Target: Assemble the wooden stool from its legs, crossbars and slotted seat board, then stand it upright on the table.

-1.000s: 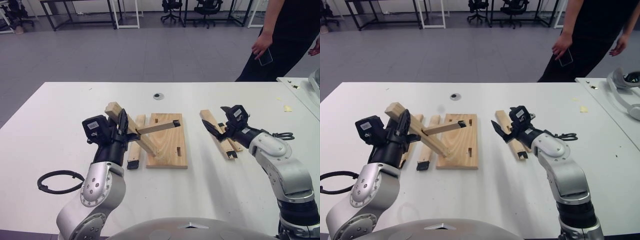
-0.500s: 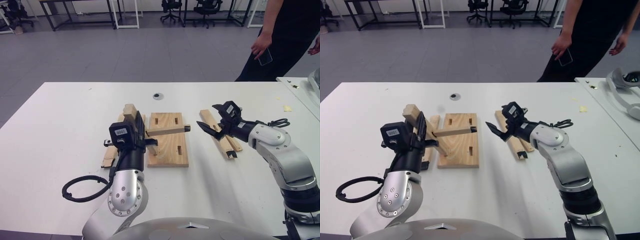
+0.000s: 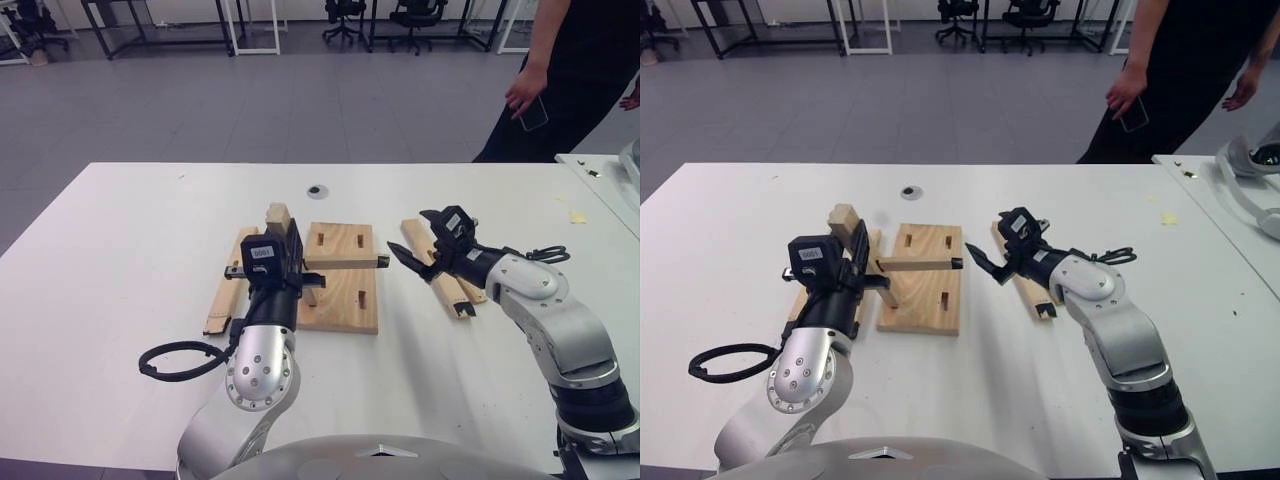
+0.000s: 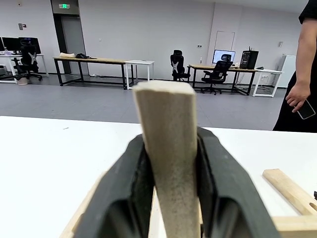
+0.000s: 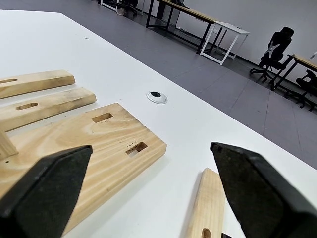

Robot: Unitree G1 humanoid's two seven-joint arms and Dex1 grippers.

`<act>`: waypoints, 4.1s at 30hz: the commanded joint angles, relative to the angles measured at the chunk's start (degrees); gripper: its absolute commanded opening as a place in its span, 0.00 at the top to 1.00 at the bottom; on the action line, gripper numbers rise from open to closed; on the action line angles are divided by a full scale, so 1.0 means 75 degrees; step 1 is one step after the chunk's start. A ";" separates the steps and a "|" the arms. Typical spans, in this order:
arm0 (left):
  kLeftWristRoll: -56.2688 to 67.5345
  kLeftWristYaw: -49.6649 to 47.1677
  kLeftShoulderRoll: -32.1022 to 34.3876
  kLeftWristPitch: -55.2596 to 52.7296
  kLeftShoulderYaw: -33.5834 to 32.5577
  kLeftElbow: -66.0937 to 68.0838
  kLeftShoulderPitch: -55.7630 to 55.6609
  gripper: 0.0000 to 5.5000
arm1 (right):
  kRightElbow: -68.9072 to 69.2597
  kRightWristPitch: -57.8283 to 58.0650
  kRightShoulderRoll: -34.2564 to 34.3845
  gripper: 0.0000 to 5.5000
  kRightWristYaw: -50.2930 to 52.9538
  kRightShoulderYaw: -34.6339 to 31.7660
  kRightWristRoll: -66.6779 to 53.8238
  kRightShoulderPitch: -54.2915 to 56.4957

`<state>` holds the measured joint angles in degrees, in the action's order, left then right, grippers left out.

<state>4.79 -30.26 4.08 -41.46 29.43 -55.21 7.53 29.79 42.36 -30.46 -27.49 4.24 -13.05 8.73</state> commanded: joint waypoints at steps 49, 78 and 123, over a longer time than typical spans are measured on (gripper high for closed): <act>0.1446 0.4395 0.1934 -0.1438 -0.3238 0.2741 0.1229 0.38 | -0.2013 -0.2349 0.1064 0.19 0.0983 -0.0334 0.1162 -0.1061; 0.2528 0.8211 0.3414 0.1990 -0.4680 0.4739 -0.6039 0.62 | -0.4093 0.1052 0.2527 0.19 0.2668 -0.4490 -0.7756 0.6750; 0.1122 0.7219 0.3144 0.2566 -0.4670 0.5282 -0.4575 0.30 | -0.1826 -0.0790 0.2195 0.82 0.5388 -0.4080 -0.6939 0.3344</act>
<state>14.86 25.80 27.72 -19.82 -4.74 -14.87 -30.00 12.20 35.61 -13.53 11.48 -26.85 -66.03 37.78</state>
